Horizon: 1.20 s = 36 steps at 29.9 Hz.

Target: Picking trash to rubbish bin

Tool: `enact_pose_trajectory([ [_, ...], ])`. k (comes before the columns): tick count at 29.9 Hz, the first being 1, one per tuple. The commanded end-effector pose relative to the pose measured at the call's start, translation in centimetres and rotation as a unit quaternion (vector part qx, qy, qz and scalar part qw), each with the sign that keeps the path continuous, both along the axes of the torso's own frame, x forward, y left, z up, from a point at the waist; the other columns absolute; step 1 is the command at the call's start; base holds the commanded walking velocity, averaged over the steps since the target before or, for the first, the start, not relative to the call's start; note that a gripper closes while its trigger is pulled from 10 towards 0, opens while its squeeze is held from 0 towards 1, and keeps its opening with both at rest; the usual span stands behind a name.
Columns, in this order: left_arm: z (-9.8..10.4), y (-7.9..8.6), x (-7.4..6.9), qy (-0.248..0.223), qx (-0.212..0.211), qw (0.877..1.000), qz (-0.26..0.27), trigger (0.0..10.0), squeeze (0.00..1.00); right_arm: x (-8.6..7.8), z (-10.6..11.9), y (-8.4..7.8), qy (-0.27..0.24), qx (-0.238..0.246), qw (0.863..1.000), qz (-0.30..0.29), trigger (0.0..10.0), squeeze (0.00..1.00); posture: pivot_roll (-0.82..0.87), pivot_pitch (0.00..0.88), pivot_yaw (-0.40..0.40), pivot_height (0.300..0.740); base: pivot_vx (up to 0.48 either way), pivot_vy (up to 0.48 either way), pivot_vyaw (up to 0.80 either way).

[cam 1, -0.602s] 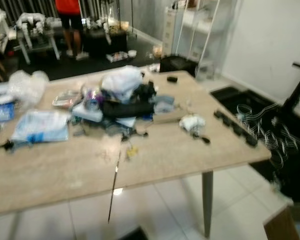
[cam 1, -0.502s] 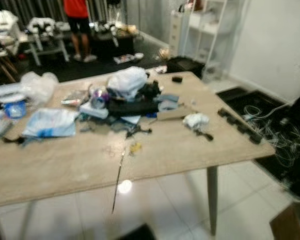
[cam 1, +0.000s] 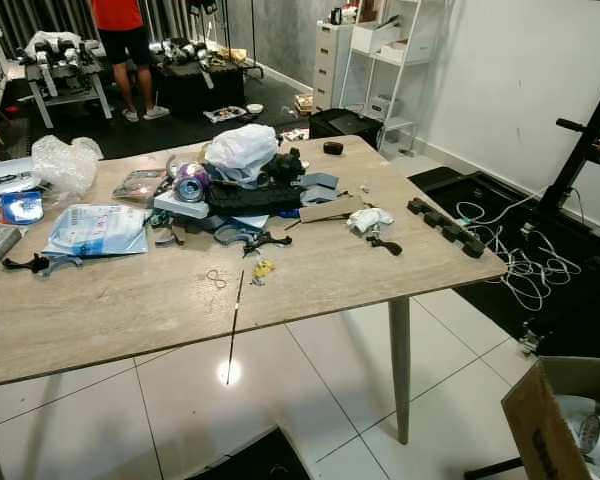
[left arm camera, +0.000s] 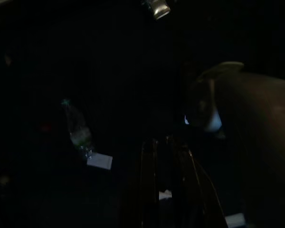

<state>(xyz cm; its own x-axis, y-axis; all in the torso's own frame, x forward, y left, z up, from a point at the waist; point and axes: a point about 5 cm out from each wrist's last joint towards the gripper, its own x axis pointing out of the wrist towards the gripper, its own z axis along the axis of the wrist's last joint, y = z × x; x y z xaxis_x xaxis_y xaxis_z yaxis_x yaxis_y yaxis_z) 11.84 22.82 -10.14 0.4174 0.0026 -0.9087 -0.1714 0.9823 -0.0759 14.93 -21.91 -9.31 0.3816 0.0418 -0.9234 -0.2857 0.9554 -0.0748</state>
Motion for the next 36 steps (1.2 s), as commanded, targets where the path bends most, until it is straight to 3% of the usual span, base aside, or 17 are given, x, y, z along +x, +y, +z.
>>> enact_pose_trajectory([
  [1, -0.3, -0.1, -0.9, 0.015, 0.001, 1.000, 0.006, 10.0, 0.00, 0.2, 0.0, 0.6, -0.004, 0.015, 1.000, 0.005, 10.0, 0.00, -0.11, 0.157, 0.043, 0.740, 0.000, -0.311, 0.69],
  [10, -0.3, -0.1, -1.0, 0.015, 0.000, 1.000, 0.010, 10.0, 0.00, 0.5, 0.1, 0.6, -0.013, 0.016, 1.000, 0.007, 10.0, 0.00, -0.11, 0.151, 0.041, 0.740, 0.000, 0.000, 0.68],
  [13, -0.3, -0.1, -0.9, 0.015, -0.001, 1.000, 0.007, 10.0, 0.00, 1.7, 0.7, 0.7, -0.037, 0.020, 0.999, 0.018, 10.0, 0.00, -0.12, 0.150, 0.042, 0.740, 0.000, 0.000, 0.68],
  [14, -0.3, -0.1, -0.9, 0.015, -0.001, 1.000, 0.006, 10.0, 0.00, 3.1, 1.3, 1.0, -0.066, 0.033, 0.997, 0.025, 10.0, 0.00, -0.12, 0.150, 0.043, 0.740, 0.000, 0.000, 0.68],
  [15, -0.3, -0.1, -0.9, 0.015, -0.001, 1.000, 0.006, 10.0, 0.00, 3.1, 1.3, 1.0, -0.066, 0.033, 0.997, 0.025, 10.0, 0.00, -0.12, 0.150, 0.043, 0.740, 0.000, 0.000, 0.68],
  [20, -0.3, -0.3, -0.6, 0.013, -0.004, 1.000, 0.001, 10.0, 0.00, 7.0, 3.6, 2.3, -0.140, 0.080, 0.984, 0.077, 10.0, 0.00, -0.13, 0.150, 0.046, 0.740, 0.000, 0.000, 0.68],
  [24, -0.3, -0.4, -0.6, 0.012, -0.005, 1.000, -0.001, 10.0, 0.00, 8.4, 4.6, 3.1, -0.161, 0.102, 0.975, 0.112, 10.0, 0.00, -0.13, 0.153, 0.045, 0.740, 0.000, 0.000, 0.68],
  [26, -0.3, -0.5, -0.6, 0.011, -0.006, 1.000, -0.001, 10.0, 0.00, 11.3, 7.2, 5.3, -0.207, 0.197, 0.945, 0.161, 10.0, 0.00, -0.12, 0.157, 0.045, 0.740, 0.000, 0.000, 0.21],
  [27, -0.3, -0.5, -0.6, 0.011, -0.006, 1.000, -0.001, 10.0, 0.00, 11.3, 7.2, 5.3, -0.207, 0.197, 0.945, 0.161, 10.0, 0.00, -0.12, 0.157, 0.045, 0.740, 0.000, 0.000, 0.00],
  [29, -0.3, -0.5, -0.6, 0.011, -0.007, 1.000, -0.001, 10.0, 0.00, 12.3, 8.6, 6.4, -0.223, 0.261, 0.922, 0.180, 10.0, 0.00, -0.12, 0.159, 0.045, 0.740, 0.000, 0.000, 0.00],
  [30, -0.3, -0.5, -0.6, 0.011, -0.007, 1.000, -0.001, 10.0, 0.00, 12.3, 8.6, 6.4, -0.223, 0.261, 0.922, 0.180, 10.0, 0.00, -0.12, 0.159, 0.045, 0.740, 0.000, 0.000, 0.00],
  [31, -0.3, -0.5, -0.6, 0.011, -0.007, 1.000, 0.000, 10.0, 0.00, 12.7, 9.4, 7.1, -0.230, 0.297, 0.906, 0.197, 10.0, 0.00, -0.12, 0.161, 0.045, 0.740, 0.000, 0.000, 0.00],
  [32, -0.4, -0.4, -1.0, 0.015, -0.006, 1.000, 0.000, 10.0, 0.00, 13.7, 12.6, 8.8, -0.254, 0.398, 0.846, 0.246, 10.0, 0.00, -0.12, 0.163, 0.045, 0.740, 0.000, 0.000, 0.00],
  [33, -0.4, -0.4, -1.1, 0.017, -0.006, 1.000, 0.000, 10.0, 0.00, 14.0, 13.9, 9.5, -0.264, 0.436, 0.819, 0.264, 10.0, 0.00, -0.12, 0.163, 0.045, 0.740, 0.000, 0.000, 0.00],
  [35, -0.4, -0.3, -1.4, 0.019, -0.006, 1.000, 0.001, 10.0, 0.00, 14.7, 18.3, 10.3, -0.319, 0.513, 0.746, 0.279, 10.0, 0.00, -0.12, 0.164, 0.044, 0.740, 0.000, 0.000, 0.00],
  [36, -0.4, -0.3, -1.4, 0.019, -0.006, 1.000, 0.001, 10.0, 0.00, 14.7, 18.3, 10.3, -0.319, 0.513, 0.746, 0.279, 10.0, 0.00, -0.12, 0.164, 0.044, 0.740, 0.000, 0.000, 0.00],
])
